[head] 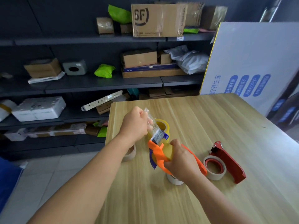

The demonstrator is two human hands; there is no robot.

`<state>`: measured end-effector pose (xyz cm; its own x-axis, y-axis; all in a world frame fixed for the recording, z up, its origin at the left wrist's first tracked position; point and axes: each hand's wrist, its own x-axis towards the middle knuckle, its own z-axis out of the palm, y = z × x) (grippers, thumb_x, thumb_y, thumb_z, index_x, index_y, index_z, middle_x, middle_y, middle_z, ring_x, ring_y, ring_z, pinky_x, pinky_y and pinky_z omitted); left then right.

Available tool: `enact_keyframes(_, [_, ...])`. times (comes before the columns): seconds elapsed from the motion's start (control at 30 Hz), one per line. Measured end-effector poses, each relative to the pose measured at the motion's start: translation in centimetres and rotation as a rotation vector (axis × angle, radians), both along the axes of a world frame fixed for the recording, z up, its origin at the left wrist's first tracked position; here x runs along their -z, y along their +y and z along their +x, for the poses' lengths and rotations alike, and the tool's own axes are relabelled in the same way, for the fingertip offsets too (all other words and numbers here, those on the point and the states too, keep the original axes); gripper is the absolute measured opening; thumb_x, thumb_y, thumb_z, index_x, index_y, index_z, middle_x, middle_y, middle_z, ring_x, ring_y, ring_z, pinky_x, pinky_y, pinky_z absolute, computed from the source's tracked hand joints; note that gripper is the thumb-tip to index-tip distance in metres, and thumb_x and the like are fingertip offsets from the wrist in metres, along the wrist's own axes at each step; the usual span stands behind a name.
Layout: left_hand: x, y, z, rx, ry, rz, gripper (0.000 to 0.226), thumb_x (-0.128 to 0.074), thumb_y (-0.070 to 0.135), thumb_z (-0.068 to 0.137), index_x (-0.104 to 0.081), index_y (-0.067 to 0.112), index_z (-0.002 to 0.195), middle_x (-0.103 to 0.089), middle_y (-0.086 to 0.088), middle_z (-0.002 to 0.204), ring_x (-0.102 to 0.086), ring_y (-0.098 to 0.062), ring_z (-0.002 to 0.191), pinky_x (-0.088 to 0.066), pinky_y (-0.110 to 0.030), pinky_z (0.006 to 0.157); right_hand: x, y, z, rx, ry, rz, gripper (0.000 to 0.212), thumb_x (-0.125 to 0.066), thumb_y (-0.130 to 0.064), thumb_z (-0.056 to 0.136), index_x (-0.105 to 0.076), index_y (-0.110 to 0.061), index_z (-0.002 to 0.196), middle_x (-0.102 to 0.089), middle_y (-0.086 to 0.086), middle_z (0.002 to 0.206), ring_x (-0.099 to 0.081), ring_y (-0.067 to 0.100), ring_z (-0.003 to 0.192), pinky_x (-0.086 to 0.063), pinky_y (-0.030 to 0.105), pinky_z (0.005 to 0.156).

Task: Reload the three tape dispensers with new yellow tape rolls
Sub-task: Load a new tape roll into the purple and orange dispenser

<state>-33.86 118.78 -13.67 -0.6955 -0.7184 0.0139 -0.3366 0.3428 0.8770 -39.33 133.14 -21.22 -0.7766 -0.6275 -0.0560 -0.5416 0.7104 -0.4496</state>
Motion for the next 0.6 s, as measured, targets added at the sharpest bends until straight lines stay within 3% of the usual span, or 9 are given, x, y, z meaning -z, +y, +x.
enact_keyframes(0.17, [-1.0, -1.6, -0.2, -0.021, 0.067, 0.098, 0.022, -0.034, 0.019, 0.101, -0.046, 0.011, 0.086, -0.068, -0.009, 0.084, -0.071, -0.023, 0.069, -0.057, -0.038, 0.064, 0.4, 0.7, -0.1, 0.028, -0.105, -0.081, 0.053, -0.063, -0.042, 0.078, -0.041, -0.02, 0.121, -0.051, -0.006, 0.083, -0.054, 0.018, 0.076, -0.038, 0.027, 0.063])
enact_keyframes(0.4, [-0.9, -2.5, 0.5, -0.055, 0.124, 0.143, 0.018, -0.035, 0.018, 0.1, -0.047, 0.009, 0.09, -0.065, -0.01, 0.087, -0.071, -0.024, 0.063, -0.058, -0.041, 0.064, 1.2, 1.2, -0.3, 0.032, -0.185, -0.166, 0.051, -0.069, -0.037, 0.071, -0.045, -0.024, 0.114, -0.057, -0.006, 0.075, -0.059, 0.018, 0.071, -0.049, 0.032, 0.064])
enact_keyframes(0.5, [-0.5, -2.6, 0.6, -0.077, 0.113, 0.186, 0.021, -0.034, 0.024, 0.101, -0.046, 0.013, 0.089, -0.063, -0.009, 0.089, -0.07, -0.026, 0.071, -0.059, -0.039, 0.062, 1.5, 1.3, -0.4, 0.037, -0.217, -0.212, 0.049, -0.07, -0.035, 0.071, -0.047, -0.025, 0.113, -0.056, -0.011, 0.075, -0.057, 0.012, 0.07, -0.046, 0.024, 0.058])
enact_keyframes(0.6, [-0.1, -2.3, 0.8, -0.083, 0.082, 0.235, 0.021, -0.029, 0.026, 0.103, -0.046, 0.012, 0.101, -0.058, -0.007, 0.084, -0.065, -0.024, 0.068, -0.059, -0.042, 0.068, 1.8, 1.5, -0.1, 0.03, -0.247, -0.226, 0.049, -0.071, -0.036, 0.071, -0.047, -0.025, 0.113, -0.054, -0.014, 0.076, -0.054, 0.005, 0.069, -0.037, 0.014, 0.052])
